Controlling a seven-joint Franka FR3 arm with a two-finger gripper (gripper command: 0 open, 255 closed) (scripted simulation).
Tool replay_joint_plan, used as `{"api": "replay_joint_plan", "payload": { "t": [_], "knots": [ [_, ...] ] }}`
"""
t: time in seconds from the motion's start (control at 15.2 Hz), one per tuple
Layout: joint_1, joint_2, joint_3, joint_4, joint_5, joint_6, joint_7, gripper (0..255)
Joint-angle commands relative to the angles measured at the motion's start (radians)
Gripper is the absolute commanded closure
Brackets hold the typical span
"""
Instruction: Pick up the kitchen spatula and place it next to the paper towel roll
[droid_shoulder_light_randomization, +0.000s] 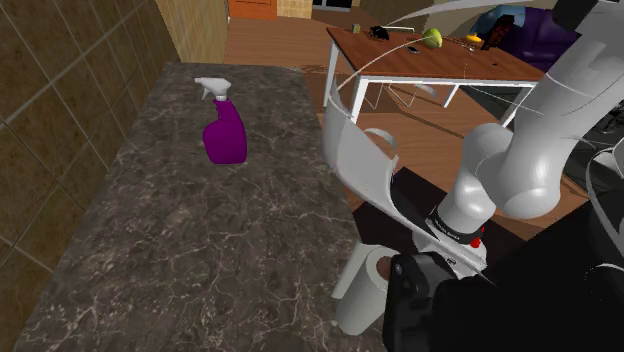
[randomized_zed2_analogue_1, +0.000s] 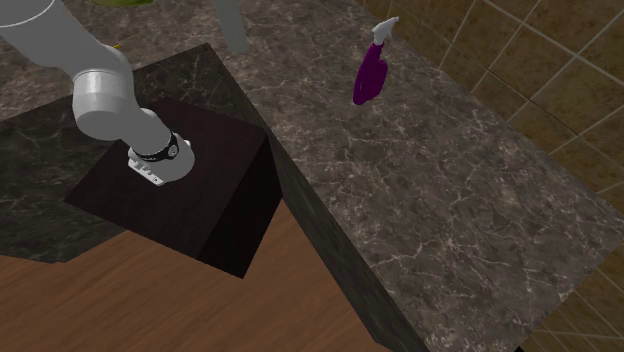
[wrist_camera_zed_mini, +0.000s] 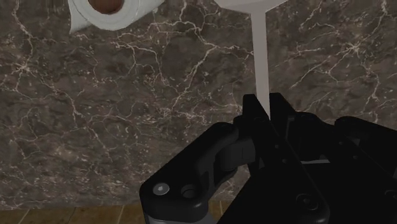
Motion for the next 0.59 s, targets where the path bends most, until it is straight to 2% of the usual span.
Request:
{"api": "replay_joint_plan", "payload": {
  "t": [0.0,0.26,0.53],
  "knots": [
    [0.038,0.086,0.048,0.067,-0.071,-0.015,0.089,255],
    [0.181,0.273,0.090,0.229,-0.231,-0.073,0.250,255],
    [0.163,0.249,0.083,0.151,-0.210,-0.010,0.243,255]
  ]
}}
